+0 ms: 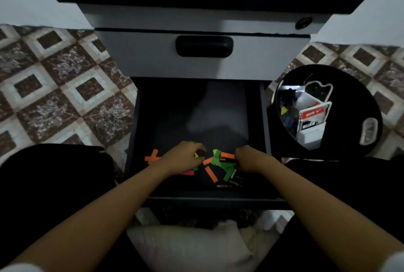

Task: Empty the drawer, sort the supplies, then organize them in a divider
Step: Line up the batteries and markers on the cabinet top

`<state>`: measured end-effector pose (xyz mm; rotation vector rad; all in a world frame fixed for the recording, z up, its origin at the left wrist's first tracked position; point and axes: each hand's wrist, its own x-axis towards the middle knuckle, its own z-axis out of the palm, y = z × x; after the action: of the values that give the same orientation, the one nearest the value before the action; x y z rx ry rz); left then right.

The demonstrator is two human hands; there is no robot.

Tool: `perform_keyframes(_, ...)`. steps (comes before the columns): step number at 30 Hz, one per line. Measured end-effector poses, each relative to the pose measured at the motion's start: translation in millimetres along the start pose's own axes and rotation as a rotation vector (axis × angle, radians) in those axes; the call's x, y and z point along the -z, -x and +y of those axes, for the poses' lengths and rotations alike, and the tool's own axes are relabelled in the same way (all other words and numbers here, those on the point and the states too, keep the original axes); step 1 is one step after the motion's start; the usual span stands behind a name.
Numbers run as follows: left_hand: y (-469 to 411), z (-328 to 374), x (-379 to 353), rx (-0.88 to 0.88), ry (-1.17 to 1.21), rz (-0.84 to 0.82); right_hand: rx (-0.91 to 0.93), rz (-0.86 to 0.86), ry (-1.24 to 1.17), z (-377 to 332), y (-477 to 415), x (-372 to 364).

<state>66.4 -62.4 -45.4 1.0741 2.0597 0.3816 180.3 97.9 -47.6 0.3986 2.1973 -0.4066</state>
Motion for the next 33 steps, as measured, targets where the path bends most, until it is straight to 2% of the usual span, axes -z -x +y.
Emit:
perform_keyframes(6, -8.1, -4.1, -4.5, 0.0, -0.025, -0.001, -0.01, -0.028, 0.082, 0.8, -2.3, -15.7)
perform_keyframes(9, -9.0, -5.3, -6.0, 0.002, -0.03, -0.009, -0.024, 0.015, 0.091, -1.9, 0.9, -19.0)
perform_keyframes(16, -2.7, 1.5, -16.4, -0.029, -0.048, -0.096, 0.005, 0.019, 0.075, -0.2, 0.1, -12.9)
perform_keyframes(22, -15.5, 23.2, -37.4, -0.092, -0.14, -0.277, 0.028, 0.084, -0.065, 6.0, 8.5, 14.7)
perform_keyframes(28, -33.2, 39.2, -58.3, -0.065, -0.217, -0.396, 0.002, 0.033, -0.346, 15.7, 6.2, 19.1)
perform_keyframes(33, -35.8, 44.9, -60.6, -0.008, -0.248, -0.46, 0.056, 0.051, -0.334, 15.6, 5.4, 19.8)
